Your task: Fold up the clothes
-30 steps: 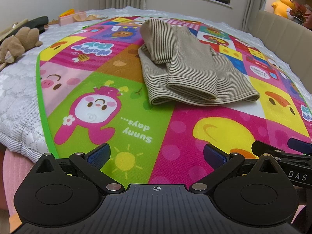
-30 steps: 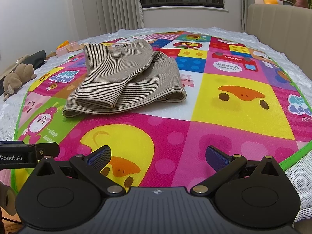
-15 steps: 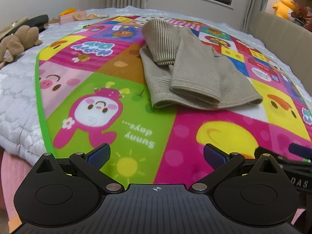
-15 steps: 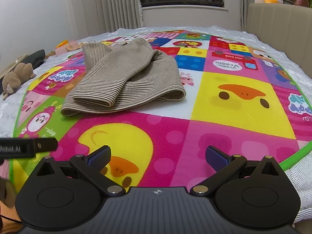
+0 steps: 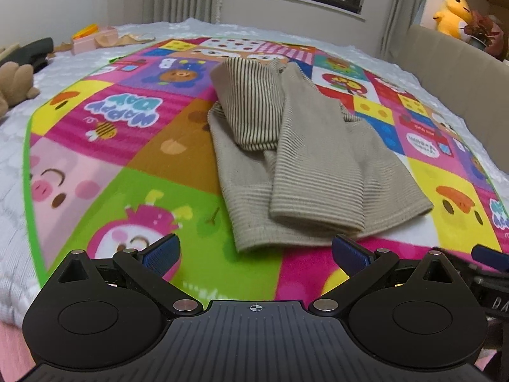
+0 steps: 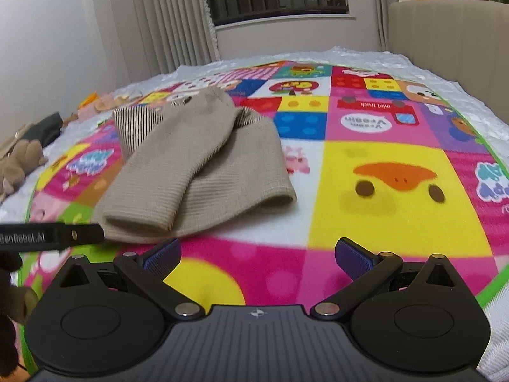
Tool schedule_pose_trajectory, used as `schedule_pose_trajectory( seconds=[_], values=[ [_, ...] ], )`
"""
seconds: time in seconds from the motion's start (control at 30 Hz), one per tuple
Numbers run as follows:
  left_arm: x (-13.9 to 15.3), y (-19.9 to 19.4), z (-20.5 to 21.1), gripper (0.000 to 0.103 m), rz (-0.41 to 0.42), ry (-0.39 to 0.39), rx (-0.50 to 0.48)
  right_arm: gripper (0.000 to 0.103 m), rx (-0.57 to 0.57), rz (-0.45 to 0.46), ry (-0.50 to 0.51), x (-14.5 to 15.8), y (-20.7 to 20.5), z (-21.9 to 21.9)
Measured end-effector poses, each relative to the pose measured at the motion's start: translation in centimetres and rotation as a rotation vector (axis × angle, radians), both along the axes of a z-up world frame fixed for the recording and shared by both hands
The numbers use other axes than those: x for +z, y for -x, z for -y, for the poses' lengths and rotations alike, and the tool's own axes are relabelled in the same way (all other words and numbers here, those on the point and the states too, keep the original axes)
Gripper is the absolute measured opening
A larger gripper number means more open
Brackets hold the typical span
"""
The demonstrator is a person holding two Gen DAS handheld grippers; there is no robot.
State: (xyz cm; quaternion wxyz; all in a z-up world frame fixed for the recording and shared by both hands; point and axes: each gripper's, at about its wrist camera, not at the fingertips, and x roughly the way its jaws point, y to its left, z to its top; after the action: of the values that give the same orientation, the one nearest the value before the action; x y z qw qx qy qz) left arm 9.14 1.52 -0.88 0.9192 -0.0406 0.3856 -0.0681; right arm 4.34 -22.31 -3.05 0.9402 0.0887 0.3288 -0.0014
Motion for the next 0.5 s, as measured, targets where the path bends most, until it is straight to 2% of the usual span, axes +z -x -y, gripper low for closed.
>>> schedule_pose_trajectory(
  seconds=[0.13, 0.3, 0.4, 0.5],
  values=[
    [0.1, -1.9, -1.3, 0.103, 0.004, 0.018, 0.005, 0.103, 0.042, 0.003, 0.022, 0.4, -2.3, -1.3],
    [0.2, -4.4, -3.6, 0.103, 0.025, 0.042, 0.023, 0.103, 0.175, 0.02, 0.166, 0.4, -5.0, -5.0],
    [0.1, -5.8, -4.2, 0.103, 0.028, 0.08, -0.014, 0.103, 0.152, 0.086, 0.223, 0.9, -7.4, -5.4],
    [-0.1, -6.8, -4.0, 0.103, 0.024, 0.12, -0.092, 0.103, 0.065, 0.085, 0.159, 1.1, -11.7, -3.4]
  ],
)
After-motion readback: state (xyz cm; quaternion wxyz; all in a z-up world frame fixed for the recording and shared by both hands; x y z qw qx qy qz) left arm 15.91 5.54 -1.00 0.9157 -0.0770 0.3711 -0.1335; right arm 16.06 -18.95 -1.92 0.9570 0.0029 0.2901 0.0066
